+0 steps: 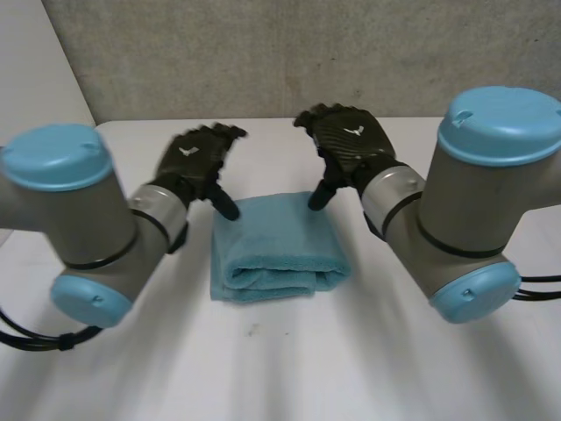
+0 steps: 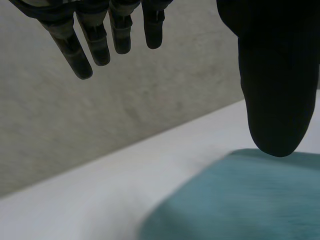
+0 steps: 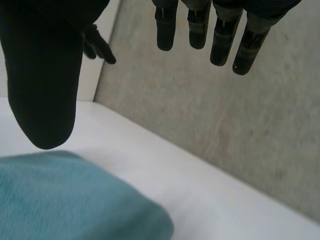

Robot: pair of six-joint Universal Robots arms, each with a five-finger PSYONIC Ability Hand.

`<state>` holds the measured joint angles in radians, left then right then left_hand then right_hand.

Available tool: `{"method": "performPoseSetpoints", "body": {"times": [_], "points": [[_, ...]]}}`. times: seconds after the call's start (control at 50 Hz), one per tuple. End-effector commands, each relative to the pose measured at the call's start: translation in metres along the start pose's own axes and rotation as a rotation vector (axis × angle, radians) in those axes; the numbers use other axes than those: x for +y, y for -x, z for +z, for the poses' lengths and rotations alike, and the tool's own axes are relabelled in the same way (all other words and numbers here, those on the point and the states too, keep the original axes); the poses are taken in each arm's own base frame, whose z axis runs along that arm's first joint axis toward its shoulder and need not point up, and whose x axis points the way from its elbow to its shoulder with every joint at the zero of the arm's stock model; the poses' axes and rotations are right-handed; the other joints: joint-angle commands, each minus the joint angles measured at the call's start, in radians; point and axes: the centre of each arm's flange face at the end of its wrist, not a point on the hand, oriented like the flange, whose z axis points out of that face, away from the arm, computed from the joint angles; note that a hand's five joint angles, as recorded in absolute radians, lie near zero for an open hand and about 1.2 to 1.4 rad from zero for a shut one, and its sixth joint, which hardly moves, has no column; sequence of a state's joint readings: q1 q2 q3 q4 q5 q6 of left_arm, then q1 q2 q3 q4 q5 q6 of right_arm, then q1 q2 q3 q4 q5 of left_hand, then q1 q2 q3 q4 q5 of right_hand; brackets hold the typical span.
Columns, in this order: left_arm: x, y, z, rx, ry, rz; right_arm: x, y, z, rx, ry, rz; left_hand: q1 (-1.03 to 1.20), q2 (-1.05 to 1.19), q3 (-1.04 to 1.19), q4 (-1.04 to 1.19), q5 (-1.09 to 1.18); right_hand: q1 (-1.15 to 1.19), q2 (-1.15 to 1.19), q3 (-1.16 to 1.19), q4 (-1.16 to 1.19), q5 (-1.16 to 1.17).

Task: Fold the laundry

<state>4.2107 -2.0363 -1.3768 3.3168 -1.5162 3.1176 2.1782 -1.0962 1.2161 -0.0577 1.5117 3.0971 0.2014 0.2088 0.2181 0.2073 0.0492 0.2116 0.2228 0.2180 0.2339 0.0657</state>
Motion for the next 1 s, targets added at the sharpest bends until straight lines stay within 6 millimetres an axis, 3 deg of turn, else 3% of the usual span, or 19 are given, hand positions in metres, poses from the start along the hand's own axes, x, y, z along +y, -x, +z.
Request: {"method": "performPoseSetpoints", "body": {"times": [0.02,0.06,0.28,0.36,0.48,0.54,0.56,0.58,0.6,0.62,0.64,0.68,0.7,0.72,0.74,0.76,0.78,0.86,1.0], "points": [[0.030,-0.023,0.003,0.039,0.156,-0.097,0.045,-0.007,0.011,-0.025,0.171,0.054,0.039,0.031,0.022,0.033,0.016,-0.037,-0.048,-0.043,-0.059,-0.066],[0.038,-0.019,0.002,-0.012,0.180,-0.094,0.064,-0.002,0.019,-0.057,0.227,0.062,0.050,0.043,0.034,0.044,0.028,-0.037,-0.048,-0.043,-0.059,-0.066],[0.066,0.008,-0.008,-0.157,0.285,-0.028,0.107,0.002,0.034,-0.100,0.397,0.073,0.044,0.037,0.028,0.038,0.022,-0.037,-0.048,-0.043,-0.059,-0.066],[0.074,0.009,-0.015,-0.151,0.332,0.030,0.104,-0.002,0.038,-0.095,0.400,0.063,0.030,0.022,0.013,0.024,0.007,-0.037,-0.048,-0.043,-0.059,-0.066],[0.072,0.004,-0.018,-0.134,0.332,0.047,0.083,-0.007,0.040,-0.084,0.350,0.053,0.027,0.019,0.010,0.021,0.004,-0.037,-0.048,-0.043,-0.059,-0.066],[0.060,-0.004,-0.020,-0.114,0.297,0.052,0.055,-0.013,0.037,-0.069,0.288,0.053,0.024,0.016,0.007,0.018,0.002,-0.037,-0.048,-0.043,-0.059,-0.066],[0.044,-0.009,-0.020,-0.102,0.250,0.053,0.038,-0.015,0.033,-0.061,0.248,0.051,0.024,0.016,0.007,0.018,0.002,-0.037,-0.048,-0.043,-0.059,-0.066],[0.028,-0.010,-0.020,-0.100,0.204,0.051,0.038,-0.015,0.033,-0.061,0.247,0.051,0.024,0.016,0.007,0.018,0.002,-0.037,-0.048,-0.043,-0.059,-0.066],[0.028,-0.010,-0.020,-0.100,0.203,0.051,0.019,-0.019,0.029,-0.047,0.204,0.047,0.024,0.016,0.007,0.018,0.002,-0.037,-0.048,-0.043,-0.059,-0.066],[0.009,-0.010,-0.021,-0.101,0.153,0.048,0.000,-0.025,0.023,-0.018,0.161,0.042,0.024,0.016,0.007,0.018,0.002,-0.037,-0.048,-0.043,-0.059,-0.066],[-0.010,-0.010,-0.024,-0.102,0.109,0.045,0.000,-0.025,0.023,-0.018,0.161,0.042,0.024,0.016,0.007,0.018,0.002,-0.037,-0.048,-0.043,-0.059,-0.066],[-0.029,-0.009,-0.028,-0.103,0.072,0.042,-0.016,-0.035,0.017,0.031,0.125,0.040,0.024,0.016,0.007,0.018,0.002,-0.037,-0.048,-0.043,-0.059,-0.066],[-0.048,-0.008,-0.034,-0.100,0.040,0.040,-0.033,-0.049,0.009,0.101,0.088,0.037,0.024,0.016,0.007,0.018,0.002,-0.037,-0.048,-0.043,-0.059,-0.066],[-0.048,-0.008,-0.034,-0.100,0.039,0.040,-0.048,-0.065,0.001,0.176,0.053,0.033,0.024,0.016,0.007,0.018,0.002,-0.037,-0.048,-0.043,-0.059,-0.066],[-0.065,-0.006,-0.039,-0.100,0.015,0.038,-0.048,-0.066,0.001,0.176,0.052,0.033,0.027,0.019,0.010,0.021,0.004,-0.037,-0.048,-0.043,-0.059,-0.066],[-0.065,-0.006,-0.040,-0.100,0.015,0.038,-0.061,-0.078,-0.009,0.240,0.025,0.028,0.027,0.019,0.010,0.021,0.004,-0.037,-0.048,-0.043,-0.059,-0.066],[-0.079,-0.002,-0.044,-0.098,-0.002,0.034,-0.072,-0.088,-0.019,0.290,0.004,0.016,0.027,0.019,0.010,0.021,0.004,-0.037,-0.048,-0.043,-0.059,-0.066],[-0.113,0.015,-0.060,-0.094,-0.049,0.014,-0.087,-0.102,-0.036,0.358,-0.028,0.011,0.024,0.016,0.007,0.018,0.002,-0.037,-0.048,-0.043,-0.059,-0.066],[-0.131,0.024,-0.079,-0.101,-0.080,0.013,-0.087,-0.134,-0.065,0.466,0.002,-0.039,0.003,-0.004,-0.013,-0.003,-0.019,-0.037,-0.048,-0.043,-0.059,-0.066]]}}
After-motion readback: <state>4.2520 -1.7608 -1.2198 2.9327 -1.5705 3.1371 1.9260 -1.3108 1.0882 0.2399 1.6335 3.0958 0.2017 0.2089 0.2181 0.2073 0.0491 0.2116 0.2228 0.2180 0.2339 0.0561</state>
